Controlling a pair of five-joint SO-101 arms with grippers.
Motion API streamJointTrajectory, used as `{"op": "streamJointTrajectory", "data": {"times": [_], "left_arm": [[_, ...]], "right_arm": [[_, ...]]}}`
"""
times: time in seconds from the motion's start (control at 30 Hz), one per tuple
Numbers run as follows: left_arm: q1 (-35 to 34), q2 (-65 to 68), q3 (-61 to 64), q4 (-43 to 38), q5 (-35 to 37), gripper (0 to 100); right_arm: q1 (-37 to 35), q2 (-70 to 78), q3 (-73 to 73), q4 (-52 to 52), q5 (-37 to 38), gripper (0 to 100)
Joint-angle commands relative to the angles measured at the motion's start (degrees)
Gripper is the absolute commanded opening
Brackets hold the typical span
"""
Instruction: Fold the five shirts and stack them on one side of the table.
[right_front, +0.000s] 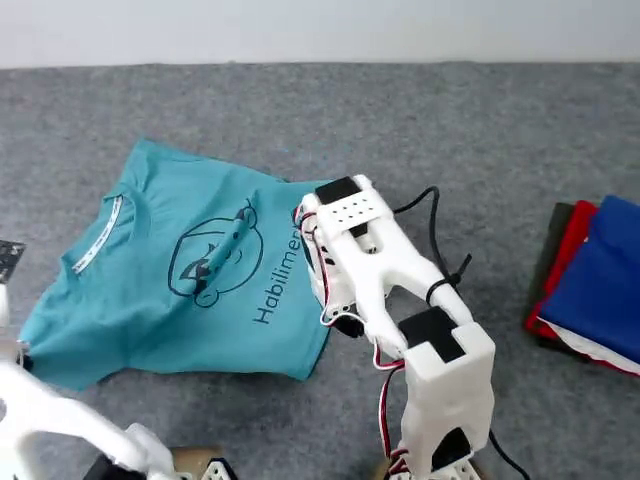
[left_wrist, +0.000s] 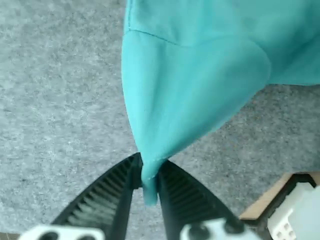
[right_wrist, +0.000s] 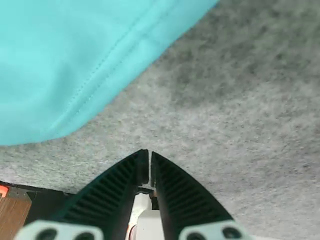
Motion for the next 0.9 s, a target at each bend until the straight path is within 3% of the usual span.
{"op": "streamJointTrajectory", "data": {"times": [0.0, 0.27, 0.37, 0.5, 0.6, 0.8, 0.87], "left_arm": [[0.35, -1.49, 0.92, 0.0, 0.0, 1], [0.26, -1.41, 7.78, -8.26, 0.09, 1], [0.26, -1.41, 10.24, -10.11, 0.09, 1], [0.44, -1.32, 13.32, -11.78, 0.09, 1], [0.44, -1.32, 14.55, -11.96, 0.09, 1], [0.44, -1.32, 14.64, -11.69, 0.09, 1], [0.44, -1.32, 14.64, -11.6, 0.09, 1]], "right_arm": [[-4.0, -5.67, -1.85, 2.33, 0.62, 0.8], [-16.92, -16.13, 5.89, 2.33, 6.59, 0.8], [-20.0, -18.51, 11.16, 2.24, 7.56, 0.8], [-23.52, -18.33, 12.66, 1.71, 16.18, 0.8], [-25.1, -17.19, 10.81, -2.15, 17.85, 1.5], [-27.56, -12.88, 7.74, -4.79, 17.05, 27.3], [-28.44, -10.77, 6.51, -5.85, 15.91, 28.6]]}}
